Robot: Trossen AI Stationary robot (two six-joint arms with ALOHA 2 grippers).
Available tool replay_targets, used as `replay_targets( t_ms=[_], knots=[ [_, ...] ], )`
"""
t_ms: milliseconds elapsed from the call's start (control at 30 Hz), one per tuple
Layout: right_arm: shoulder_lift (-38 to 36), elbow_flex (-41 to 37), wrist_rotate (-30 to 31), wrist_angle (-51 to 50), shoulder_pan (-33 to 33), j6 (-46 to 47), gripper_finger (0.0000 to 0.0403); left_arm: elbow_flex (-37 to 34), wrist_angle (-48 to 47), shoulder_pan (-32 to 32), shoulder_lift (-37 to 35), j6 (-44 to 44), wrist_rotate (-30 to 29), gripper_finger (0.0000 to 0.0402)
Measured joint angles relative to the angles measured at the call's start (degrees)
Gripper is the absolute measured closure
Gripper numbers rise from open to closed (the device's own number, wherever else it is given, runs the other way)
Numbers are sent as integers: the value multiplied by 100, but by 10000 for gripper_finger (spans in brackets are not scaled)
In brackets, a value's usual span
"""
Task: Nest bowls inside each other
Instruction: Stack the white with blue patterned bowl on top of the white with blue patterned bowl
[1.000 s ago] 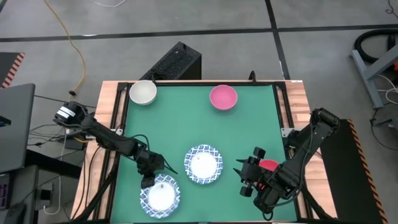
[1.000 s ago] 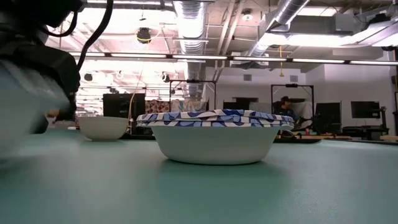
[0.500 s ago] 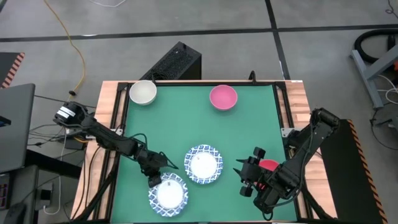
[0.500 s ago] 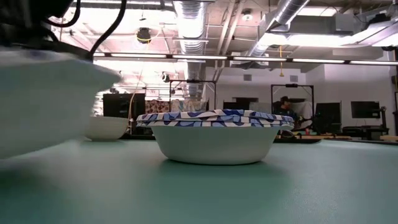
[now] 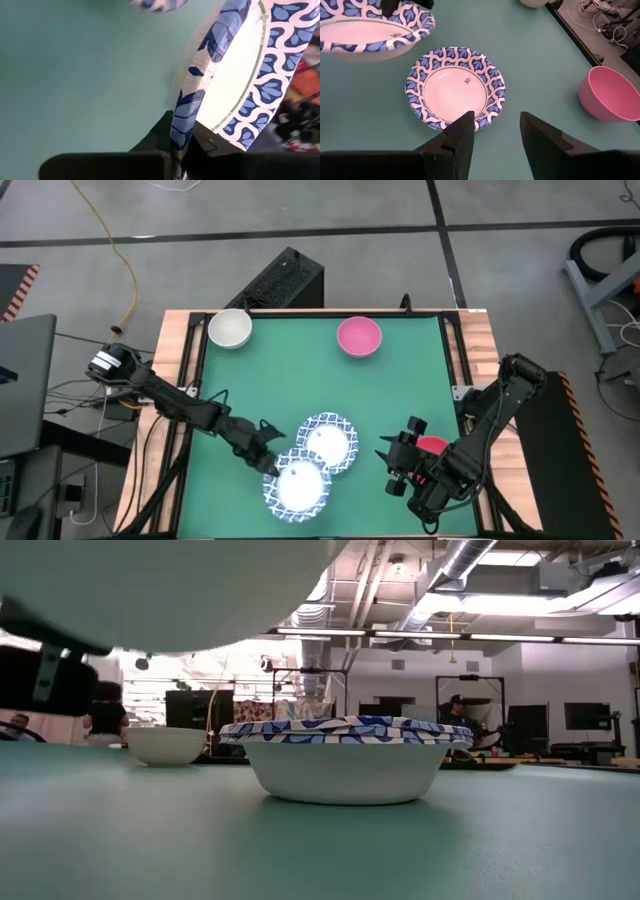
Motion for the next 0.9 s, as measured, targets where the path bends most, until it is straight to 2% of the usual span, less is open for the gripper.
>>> replay_targets(
  t_ms=[333,633,900],
  knots=[
    [0,0,1,0,0,0,223,888,-82,468,-4,582,-539,400],
    [0,0,1,2,0,0,223,1591,-2115,1093,-4,1488,-770,401],
    [0,0,1,0,0,-1,223,1612,-2413,1499,-2,1792,-993,401]
  ],
)
